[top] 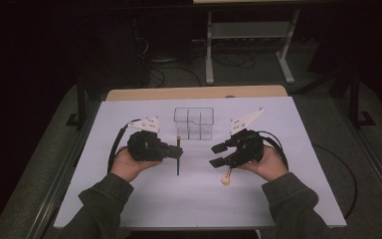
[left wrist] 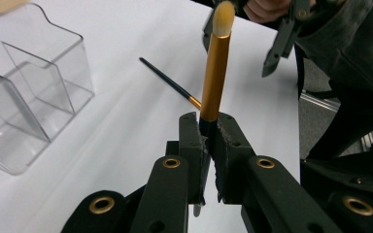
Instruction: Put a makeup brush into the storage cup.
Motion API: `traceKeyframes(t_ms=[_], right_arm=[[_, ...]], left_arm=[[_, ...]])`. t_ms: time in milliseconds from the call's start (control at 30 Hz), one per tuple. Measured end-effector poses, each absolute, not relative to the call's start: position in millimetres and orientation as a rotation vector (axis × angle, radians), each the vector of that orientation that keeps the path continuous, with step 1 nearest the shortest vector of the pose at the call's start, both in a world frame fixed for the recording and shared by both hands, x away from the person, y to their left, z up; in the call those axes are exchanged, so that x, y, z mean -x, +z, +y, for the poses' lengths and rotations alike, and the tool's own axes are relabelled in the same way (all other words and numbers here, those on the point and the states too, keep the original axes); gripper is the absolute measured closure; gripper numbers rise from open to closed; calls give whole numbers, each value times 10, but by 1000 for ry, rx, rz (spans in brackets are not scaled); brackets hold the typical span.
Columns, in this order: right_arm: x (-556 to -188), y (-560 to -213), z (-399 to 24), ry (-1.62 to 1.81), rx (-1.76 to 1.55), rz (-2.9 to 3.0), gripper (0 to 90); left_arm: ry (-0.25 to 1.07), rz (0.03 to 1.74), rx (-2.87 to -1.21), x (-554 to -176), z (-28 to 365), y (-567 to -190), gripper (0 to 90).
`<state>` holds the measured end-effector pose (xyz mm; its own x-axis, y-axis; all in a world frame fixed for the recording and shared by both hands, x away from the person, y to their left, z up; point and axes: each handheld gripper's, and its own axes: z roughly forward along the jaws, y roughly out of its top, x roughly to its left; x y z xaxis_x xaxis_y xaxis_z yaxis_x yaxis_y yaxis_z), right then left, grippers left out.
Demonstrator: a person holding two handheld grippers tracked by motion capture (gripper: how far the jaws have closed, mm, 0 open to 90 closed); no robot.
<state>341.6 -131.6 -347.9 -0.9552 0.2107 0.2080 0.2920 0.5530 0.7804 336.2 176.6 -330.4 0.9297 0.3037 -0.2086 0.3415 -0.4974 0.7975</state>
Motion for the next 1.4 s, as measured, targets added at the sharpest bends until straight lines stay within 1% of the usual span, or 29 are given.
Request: traceKeyframes(t_ms=[333,833,1100,1400], right_arm=[[-3325,-3617,-1544,-1404,537,-2672,425],[-3218,-3756,-1716,-1397,639,-2685,388],[-3185,-3829,-1819,-1393,702,-2689,364],[-3129,-3892,-1962,-1412,754,-2682,359]], left_arm=[[-44,461,-2120,-3466,1780,-3236,832],[-46,496,-2093,-3558,1819,-3215,832],[-40,507,-2075,-3610,1826,-3156,832],[-28,514,-2072,-3660,1789,-3068,833]])
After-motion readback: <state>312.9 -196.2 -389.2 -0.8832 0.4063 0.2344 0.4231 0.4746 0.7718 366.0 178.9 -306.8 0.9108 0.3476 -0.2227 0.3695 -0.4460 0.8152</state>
